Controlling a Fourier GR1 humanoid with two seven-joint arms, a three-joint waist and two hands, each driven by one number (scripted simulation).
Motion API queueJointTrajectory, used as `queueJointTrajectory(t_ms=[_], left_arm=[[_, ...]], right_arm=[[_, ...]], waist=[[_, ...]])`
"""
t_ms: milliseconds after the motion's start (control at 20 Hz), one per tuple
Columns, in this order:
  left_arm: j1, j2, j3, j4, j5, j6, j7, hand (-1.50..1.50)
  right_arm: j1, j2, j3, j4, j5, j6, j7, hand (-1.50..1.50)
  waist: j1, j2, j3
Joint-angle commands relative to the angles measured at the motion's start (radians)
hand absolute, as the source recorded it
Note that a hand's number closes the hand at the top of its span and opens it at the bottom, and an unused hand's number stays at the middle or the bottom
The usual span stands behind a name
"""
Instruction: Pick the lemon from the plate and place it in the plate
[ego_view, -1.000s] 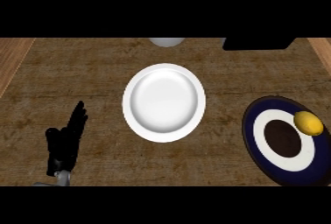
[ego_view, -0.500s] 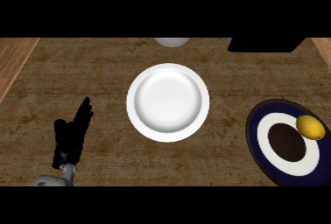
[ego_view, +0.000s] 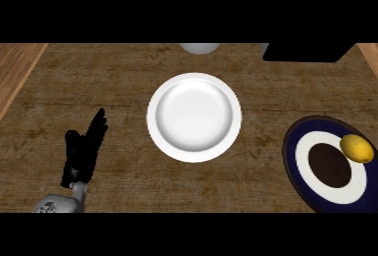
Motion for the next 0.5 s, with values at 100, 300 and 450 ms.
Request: queueJointTrajectory(t_ms=[100,300,450], left_arm=[[0.027,-0.021,-0.008,-0.001,-0.016,0.006,-0.012,0.0],[0.046,-0.042,-0.017,-0.003,-0.047,0.021,-0.025,0.0],[0.047,-0.012,0.023,-0.048,-0.008,-0.023,-0.006,0.0]], right_arm=[[-0.069,-0.018,0.12,0.157,0.184,0.003,-0.205,-1.5],[-0.169,0.025,0.156,0.238,0.25,-0.023,-0.184,-1.5],[-0.236,0.056,0.171,0.344,0.29,-0.031,-0.187,-1.5]], waist=[[0.001,-0.003,-0.001],[-0.006,-0.005,-0.002],[-0.004,-0.005,-0.002]])
